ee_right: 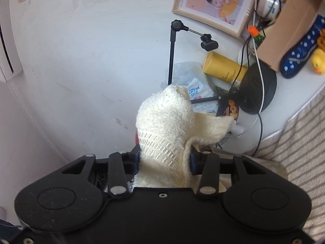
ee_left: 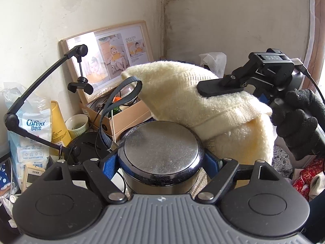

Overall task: Clean container
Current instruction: 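Wipe the tumbler side and strap with the cloth in the right gripper, then rotate the tumbler with the left gripper while right gripper repositions the cloth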

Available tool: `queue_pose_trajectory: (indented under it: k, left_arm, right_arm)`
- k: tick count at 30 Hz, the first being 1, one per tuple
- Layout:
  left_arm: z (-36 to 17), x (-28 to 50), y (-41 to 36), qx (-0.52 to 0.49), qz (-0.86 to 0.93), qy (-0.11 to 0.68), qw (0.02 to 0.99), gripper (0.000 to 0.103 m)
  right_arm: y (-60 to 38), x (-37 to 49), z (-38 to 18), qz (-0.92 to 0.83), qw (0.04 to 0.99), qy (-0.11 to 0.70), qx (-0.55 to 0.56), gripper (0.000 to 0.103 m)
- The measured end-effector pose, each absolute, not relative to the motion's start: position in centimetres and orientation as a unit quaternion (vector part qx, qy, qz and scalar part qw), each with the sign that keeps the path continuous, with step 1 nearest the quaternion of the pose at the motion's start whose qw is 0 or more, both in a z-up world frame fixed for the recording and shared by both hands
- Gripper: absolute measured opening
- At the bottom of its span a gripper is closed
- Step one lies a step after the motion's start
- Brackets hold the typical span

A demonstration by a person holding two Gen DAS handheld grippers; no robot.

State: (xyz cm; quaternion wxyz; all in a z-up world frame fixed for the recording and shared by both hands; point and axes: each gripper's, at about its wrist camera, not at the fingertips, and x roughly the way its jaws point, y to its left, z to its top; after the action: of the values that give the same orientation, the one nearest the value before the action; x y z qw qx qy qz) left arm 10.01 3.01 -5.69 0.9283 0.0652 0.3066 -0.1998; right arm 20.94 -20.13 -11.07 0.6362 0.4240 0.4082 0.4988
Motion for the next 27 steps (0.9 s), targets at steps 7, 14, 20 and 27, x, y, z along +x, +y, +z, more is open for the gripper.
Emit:
queue_pose_trajectory:
  k: [7,14,20,27]
  left_arm:
    - [-5.8,9.8,2.9,0.063,-0.194,0.304,0.931,0.082]
    - [-5.7,9.7,2.9,0.061,-0.192,0.303,0.931,0.082]
    - [-5.8,9.9,3.1,0.06,-0.192,0.304,0.931,0.082]
    - [-5.8,9.9,2.9,0.063,-0.189,0.306,0.931,0.082]
  right_arm:
    - [-20.0,21.5,-14.2,0.473,0.628,0.439,0.436,0.043]
    - [-19.6,21.7,-16.6,0.456,0.624,0.463,0.433,0.043]
    - [-19.5,21.8,-18.7,0.44,0.614,0.481,0.445,0.043]
    - [-19.3,21.9,-22.0,0.414,0.6,0.512,0.455,0.043]
